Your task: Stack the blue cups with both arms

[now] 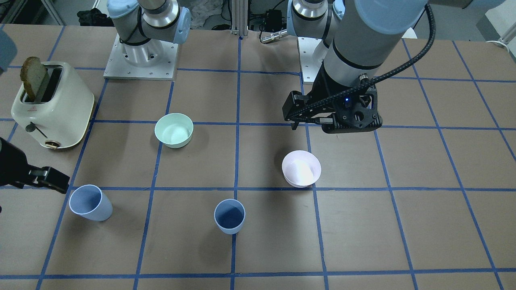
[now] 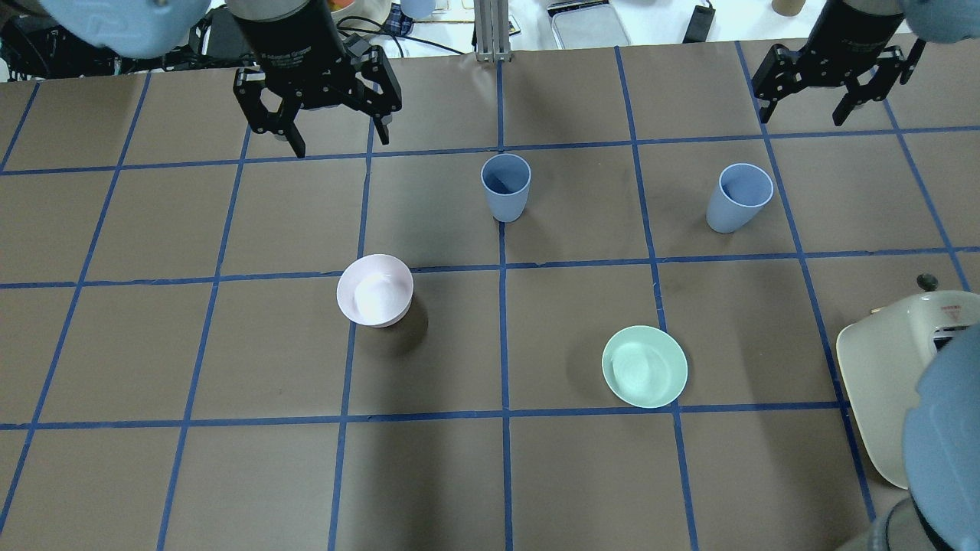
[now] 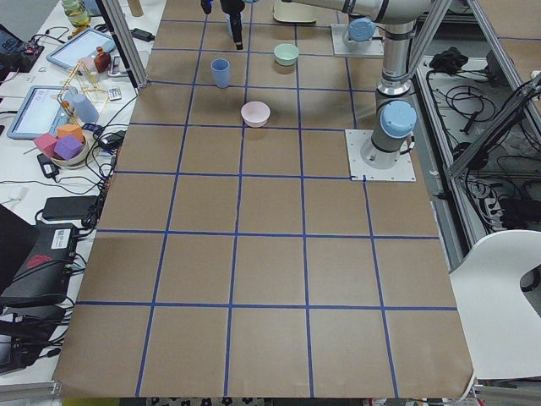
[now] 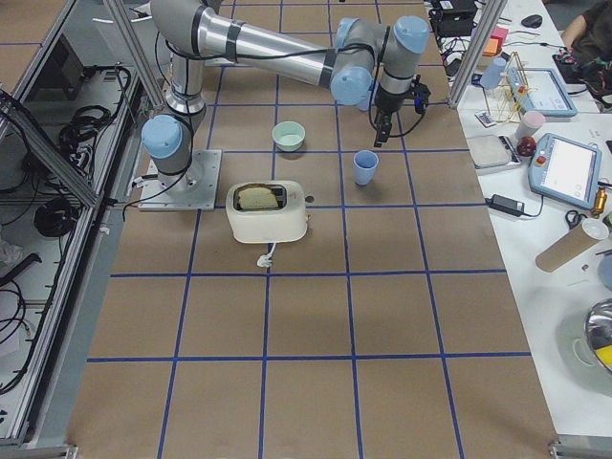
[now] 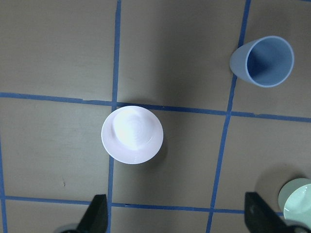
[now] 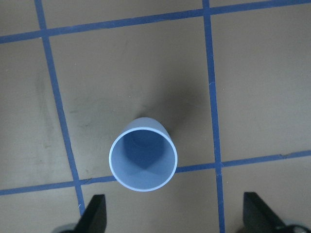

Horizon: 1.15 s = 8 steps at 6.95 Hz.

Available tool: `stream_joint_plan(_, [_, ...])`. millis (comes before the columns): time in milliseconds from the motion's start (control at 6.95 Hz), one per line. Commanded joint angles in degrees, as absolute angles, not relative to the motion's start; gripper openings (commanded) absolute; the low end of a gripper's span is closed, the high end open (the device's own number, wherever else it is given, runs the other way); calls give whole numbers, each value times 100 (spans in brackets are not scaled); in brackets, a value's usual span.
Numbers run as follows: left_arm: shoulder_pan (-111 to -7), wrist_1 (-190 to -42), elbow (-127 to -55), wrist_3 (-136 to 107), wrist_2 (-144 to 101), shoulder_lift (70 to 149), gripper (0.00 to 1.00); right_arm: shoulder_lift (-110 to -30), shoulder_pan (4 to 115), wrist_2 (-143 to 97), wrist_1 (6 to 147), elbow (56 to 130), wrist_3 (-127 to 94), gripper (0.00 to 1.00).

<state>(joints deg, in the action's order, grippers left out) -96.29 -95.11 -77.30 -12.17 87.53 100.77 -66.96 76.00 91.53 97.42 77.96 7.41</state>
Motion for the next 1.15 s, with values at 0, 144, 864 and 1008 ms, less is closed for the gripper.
stream_joint_plan(0, [-9414, -9035, -8340, -854, 8938, 9617, 100, -6328, 7567, 9158, 10263, 8127, 922, 100])
stream_joint_plan(144, [-9274, -9053, -8367, -670, 8912, 9572, 100, -6346, 7550, 9158, 10387, 8339, 1027, 100])
stream_joint_plan(864, [-9228, -9035, -8367, -448, 8912, 9519, 100, -6276, 7523, 9158, 11072, 8982, 1020, 46])
stream_joint_plan(1008, [-9237, -9035, -8367, -448, 8921, 9510, 100, -6275, 7523, 9089, 11074, 8991, 1028, 11])
